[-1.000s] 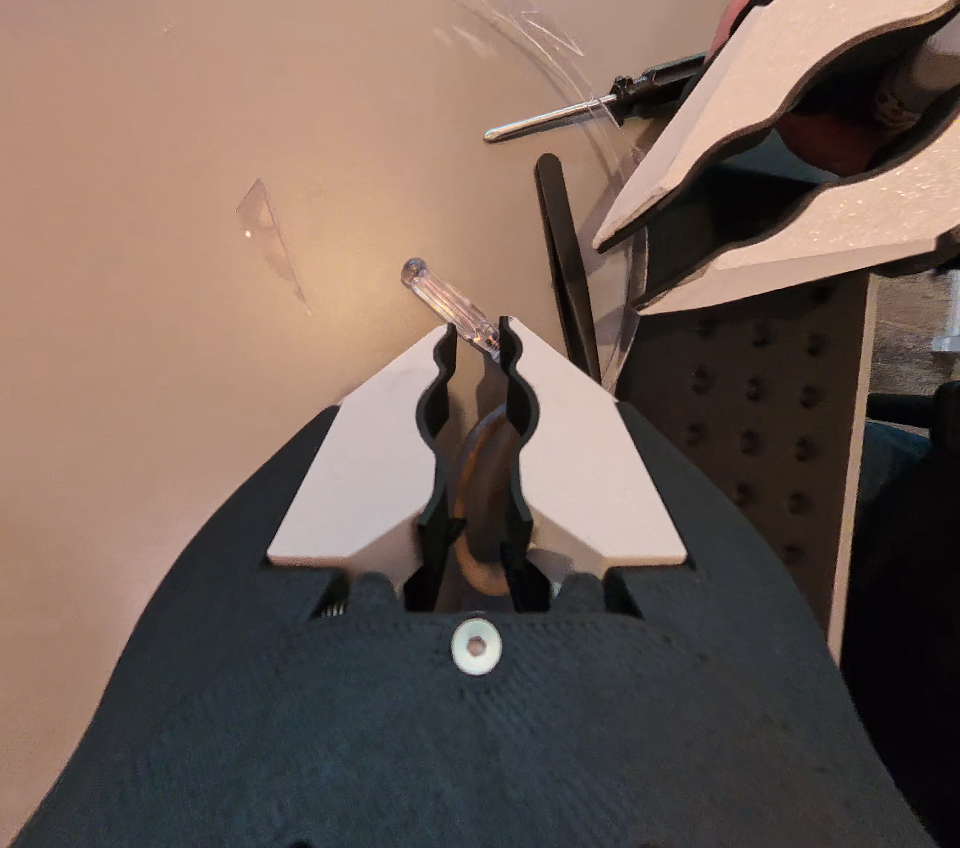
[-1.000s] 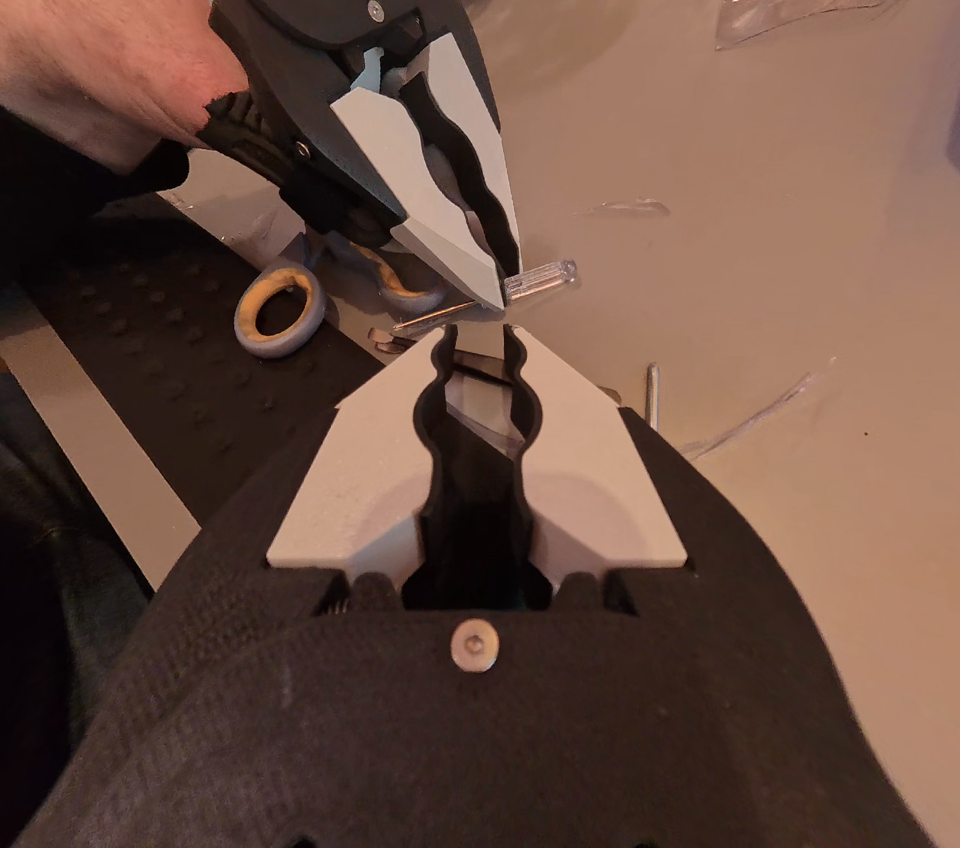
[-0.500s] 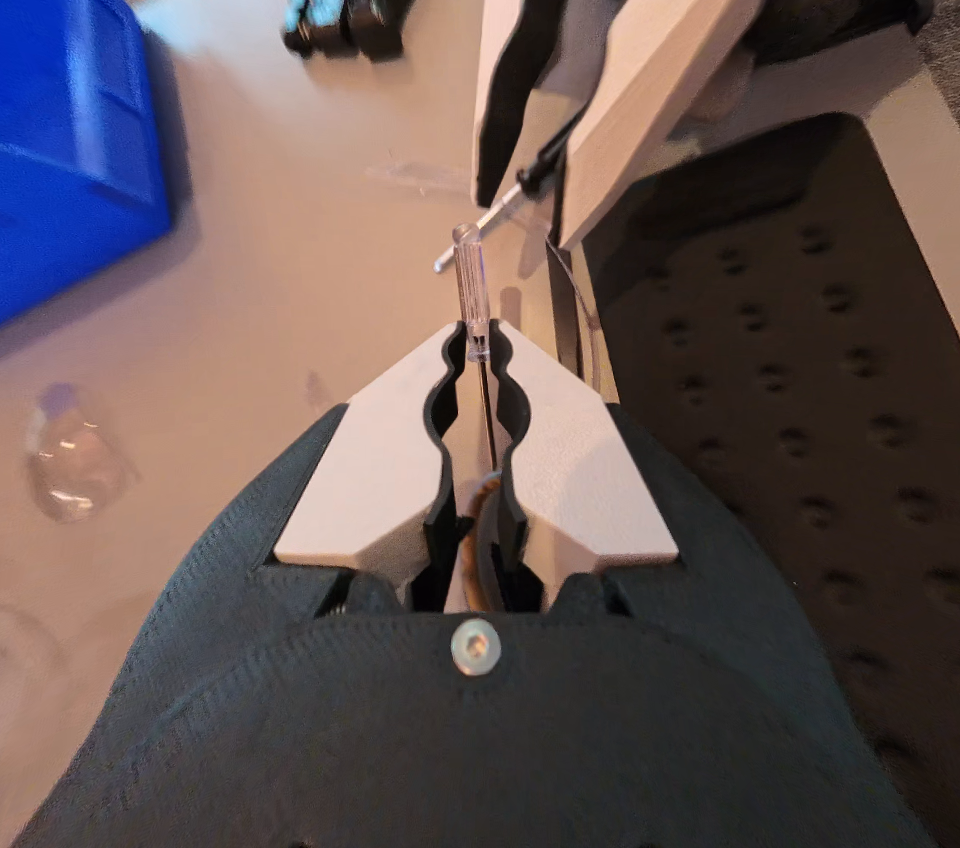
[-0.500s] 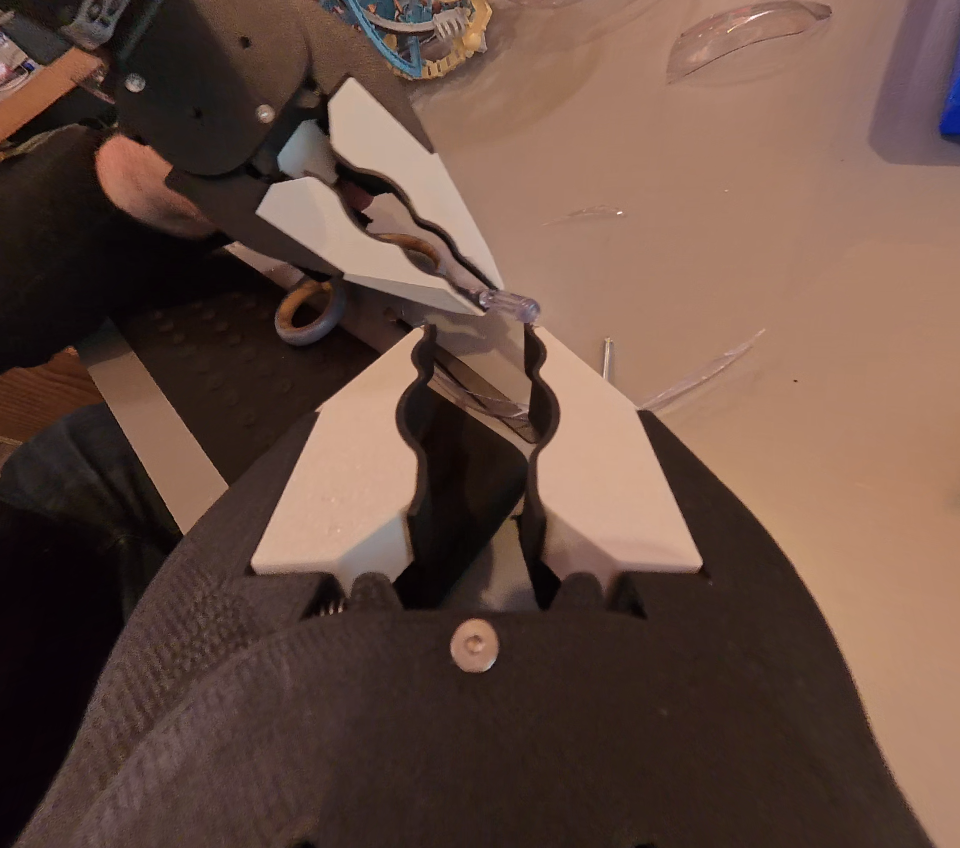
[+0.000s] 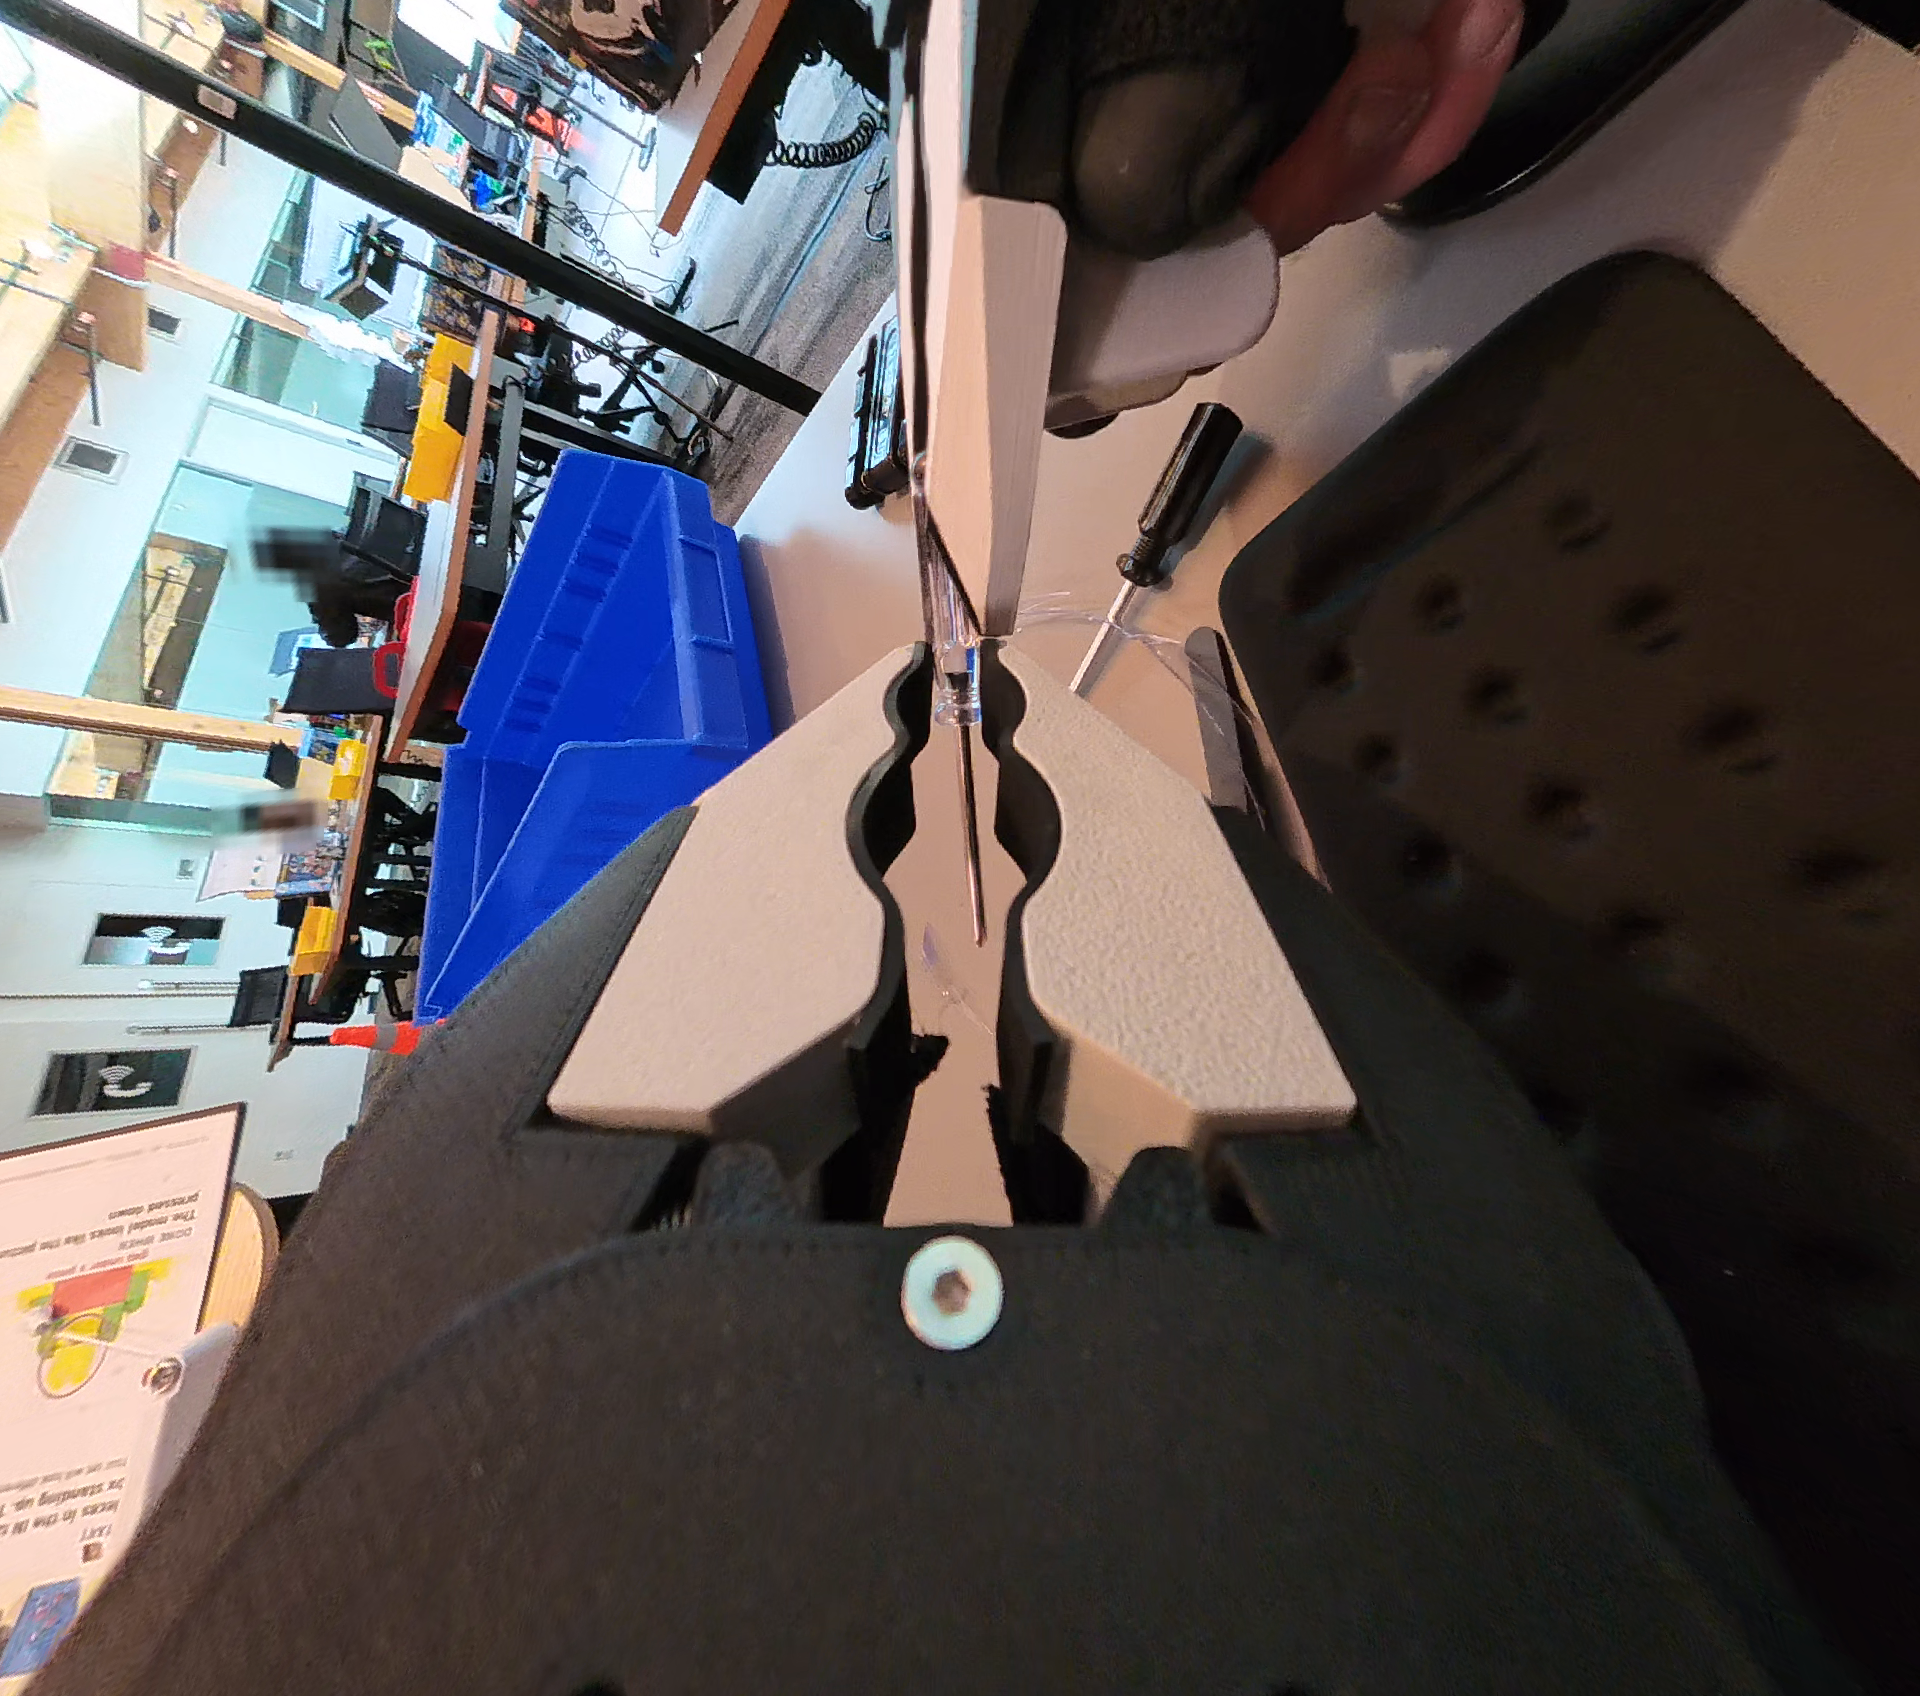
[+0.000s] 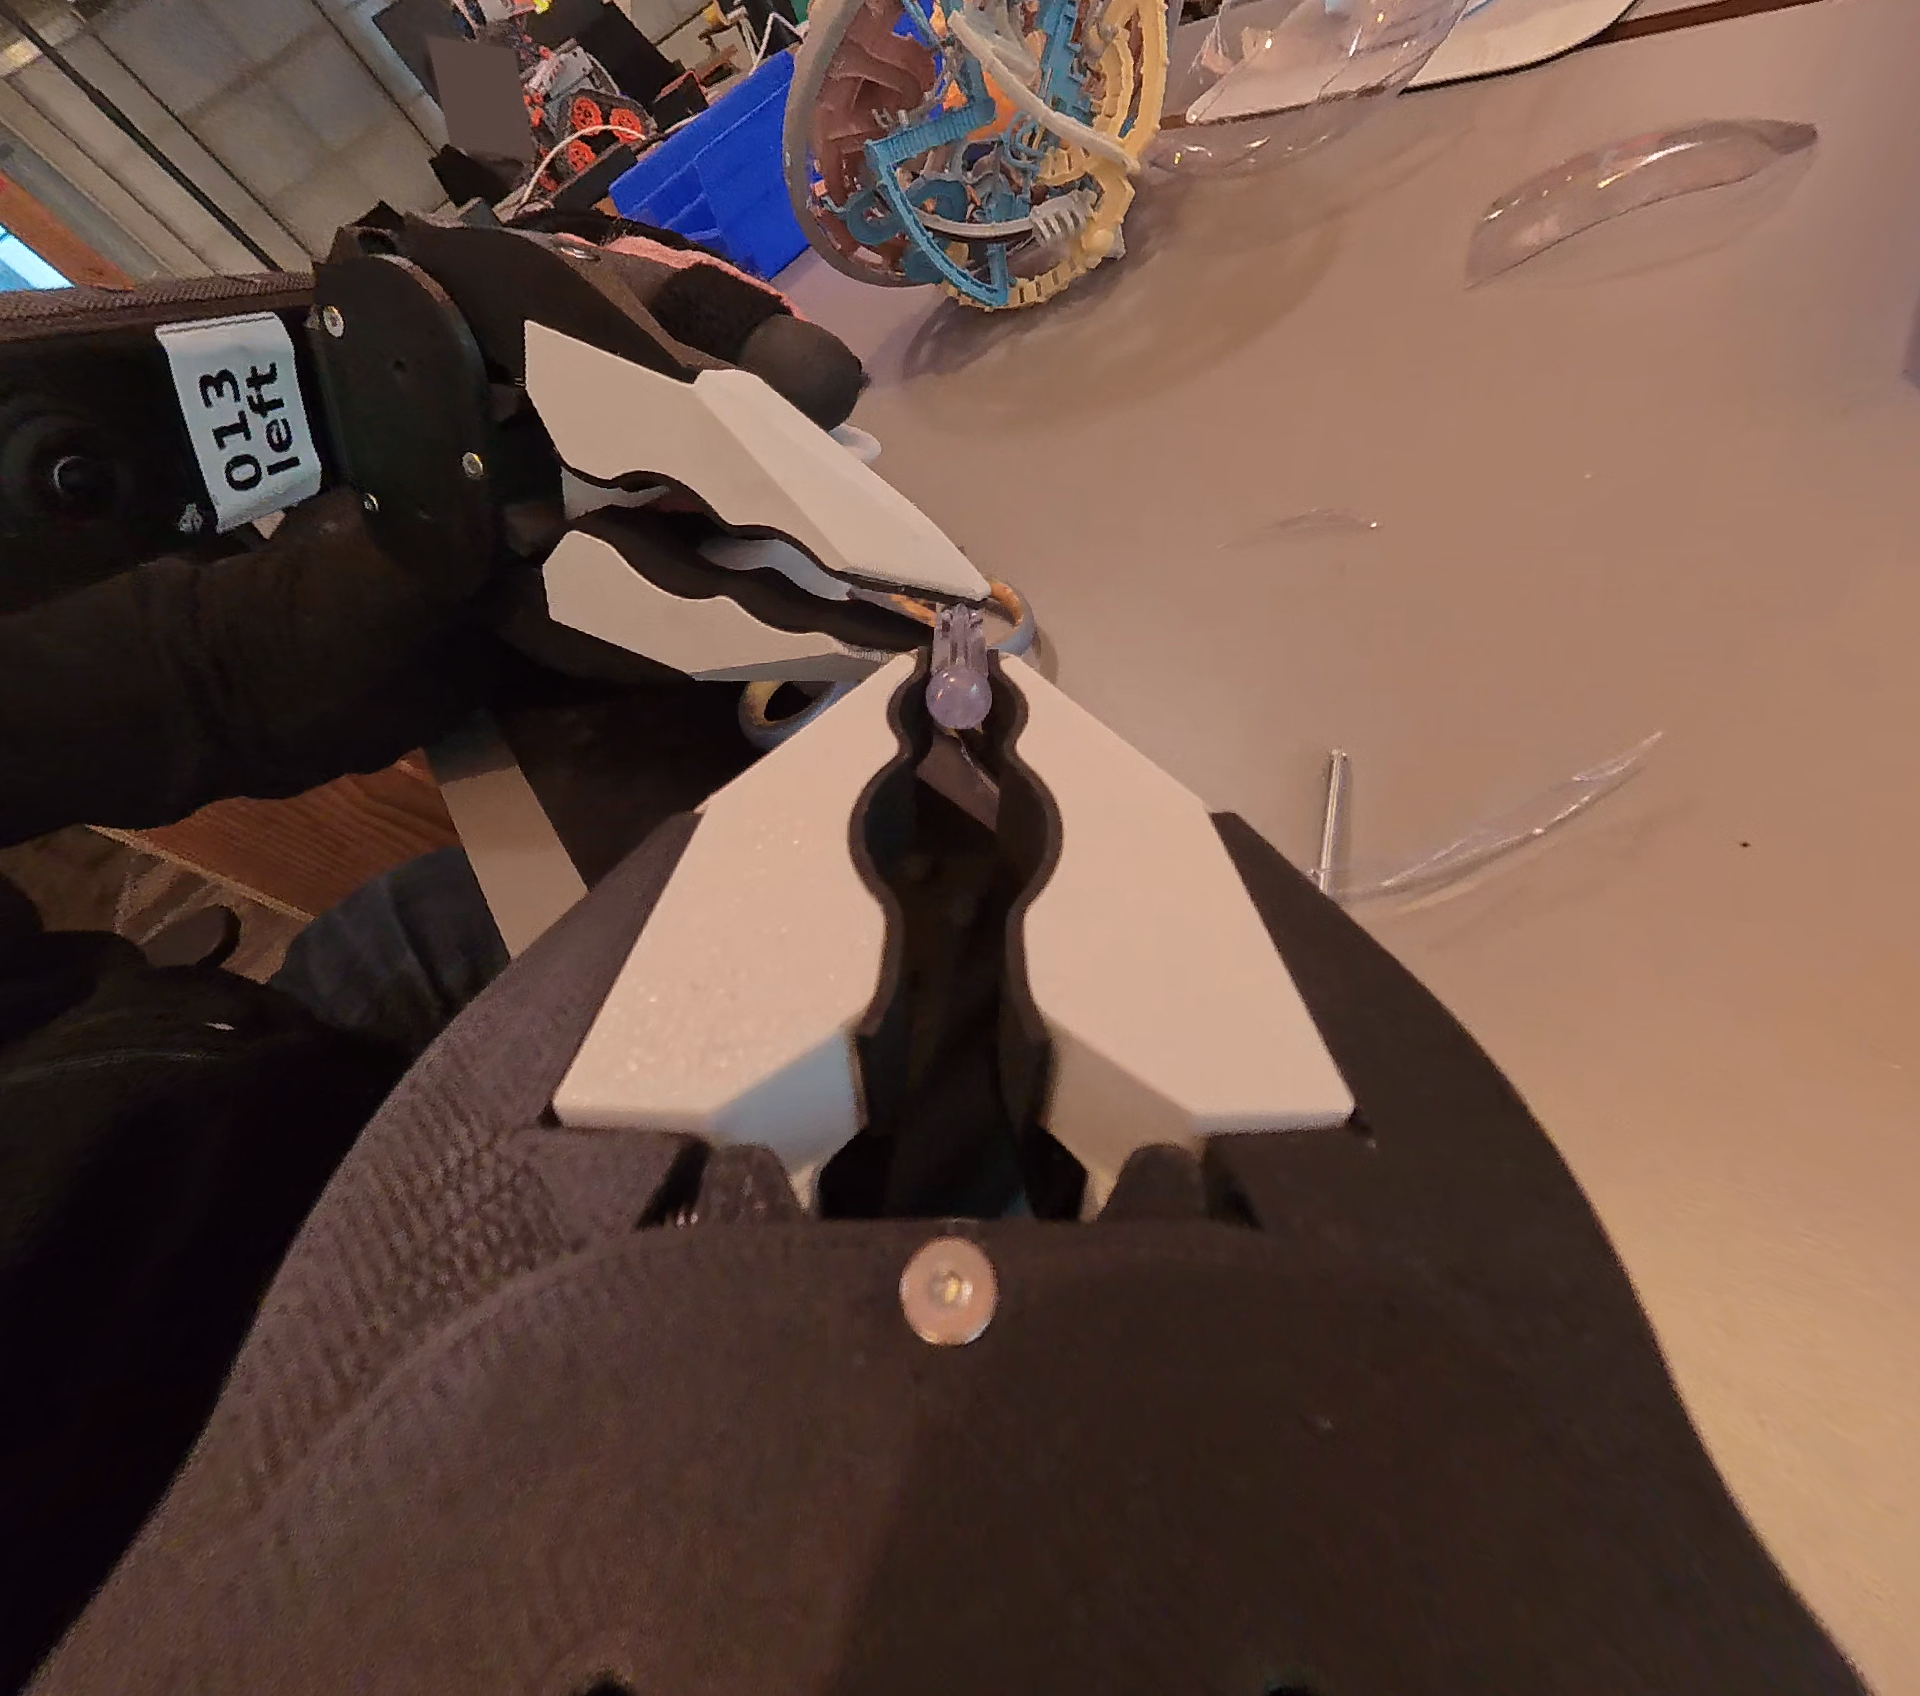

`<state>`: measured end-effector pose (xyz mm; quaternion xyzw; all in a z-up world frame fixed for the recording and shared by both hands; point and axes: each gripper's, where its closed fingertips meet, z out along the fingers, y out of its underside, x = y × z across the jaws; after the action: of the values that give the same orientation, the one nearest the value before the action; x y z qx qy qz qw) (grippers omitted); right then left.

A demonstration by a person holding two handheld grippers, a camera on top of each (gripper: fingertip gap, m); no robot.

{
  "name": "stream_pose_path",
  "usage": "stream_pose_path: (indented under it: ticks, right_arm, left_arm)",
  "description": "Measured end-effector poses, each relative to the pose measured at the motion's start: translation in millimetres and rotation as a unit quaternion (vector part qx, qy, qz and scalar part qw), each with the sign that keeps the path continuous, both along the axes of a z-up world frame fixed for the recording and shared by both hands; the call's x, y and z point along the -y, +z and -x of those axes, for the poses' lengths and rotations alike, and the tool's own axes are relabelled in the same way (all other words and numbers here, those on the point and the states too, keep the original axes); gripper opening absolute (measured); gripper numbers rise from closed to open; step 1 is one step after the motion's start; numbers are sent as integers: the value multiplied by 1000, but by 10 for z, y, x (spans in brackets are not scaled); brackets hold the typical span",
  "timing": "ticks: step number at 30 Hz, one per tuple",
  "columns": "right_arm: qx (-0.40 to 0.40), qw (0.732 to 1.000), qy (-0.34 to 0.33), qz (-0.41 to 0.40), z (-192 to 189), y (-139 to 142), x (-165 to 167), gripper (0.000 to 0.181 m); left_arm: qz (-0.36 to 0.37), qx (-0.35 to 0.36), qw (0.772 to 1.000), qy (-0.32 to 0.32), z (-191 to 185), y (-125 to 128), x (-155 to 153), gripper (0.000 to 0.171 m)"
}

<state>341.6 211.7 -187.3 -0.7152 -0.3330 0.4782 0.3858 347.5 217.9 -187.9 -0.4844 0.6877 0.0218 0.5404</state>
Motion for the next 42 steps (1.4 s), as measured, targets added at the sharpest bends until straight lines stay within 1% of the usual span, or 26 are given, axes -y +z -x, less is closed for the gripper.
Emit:
stream_pose_path:
  ticks: [3, 5, 6, 7, 10, 12, 14, 17, 20, 25, 26, 27, 29, 35, 38, 42]
  right_arm:
    - [-20, 1000, -2, -11, -16, 86, -1, 7]
    - [-24, 999, -15, -19, -47, 128, -37, 7]
    - [-30, 999, -15, -19, -58, 157, -36, 7]
    - [-37, 999, -11, -17, -64, 183, -23, 7]
    - [-33, 999, -2, -17, -55, 193, 8, 7]
    - [-29, 999, 2, -15, -32, 185, 23, 7]
    - [-27, 1000, 3, -15, -32, 177, 30, 7]
    - [-49, 999, -3, -12, -23, 234, 24, 8]
    - [-55, 998, 2, -7, 14, 244, 40, 23]
    - [-70, 997, 12, -3, 55, 293, 66, 22]
    - [-64, 998, 8, -5, 52, 282, 56, 19]
    - [-56, 998, 7, -5, 52, 263, 53, 12]
    - [-49, 999, 4, -5, 52, 246, 46, 8]
    - [-45, 999, 1, -11, 58, 248, 42, 8]
    - [-27, 999, 0, -22, 63, 220, 46, 8]
    - [-17, 999, -8, -39, 77, 256, 42, 8]
  left_arm:
    - [8, 31, 999, -8, -11, 88, 6, 8]
    - [12, 37, 999, 2, 39, 132, -43, 23]
    - [19, 36, 999, 6, 69, 129, -61, 27]
    - [26, 36, 999, 8, 93, 121, -70, 26]
    - [33, 33, 999, -7, 87, 102, -31, 12]
    - [24, 32, 999, -7, 62, 101, -18, 4]
    - [19, 29, 999, -11, 65, 94, -14, 3]
    - [14, 36, 999, -14, 62, 132, 0, 1]
    - [-2, 41, 999, -15, 43, 191, 24, 1]
    - [-30, 25, 999, -17, 22, 175, 38, 0]
    - [-30, 21, 999, -17, 18, 164, 43, 0]
    - [-34, 20, 999, -17, 13, 164, 45, 0]
    - [-41, 12, 999, -15, 15, 155, 38, 0]
    - [-50, 9, 999, -15, 16, 163, 34, 0]
    - [-66, -9, 998, -15, 22, 134, 34, 0]
    - [-39, 2, 999, -18, 39, 175, 43, 3]
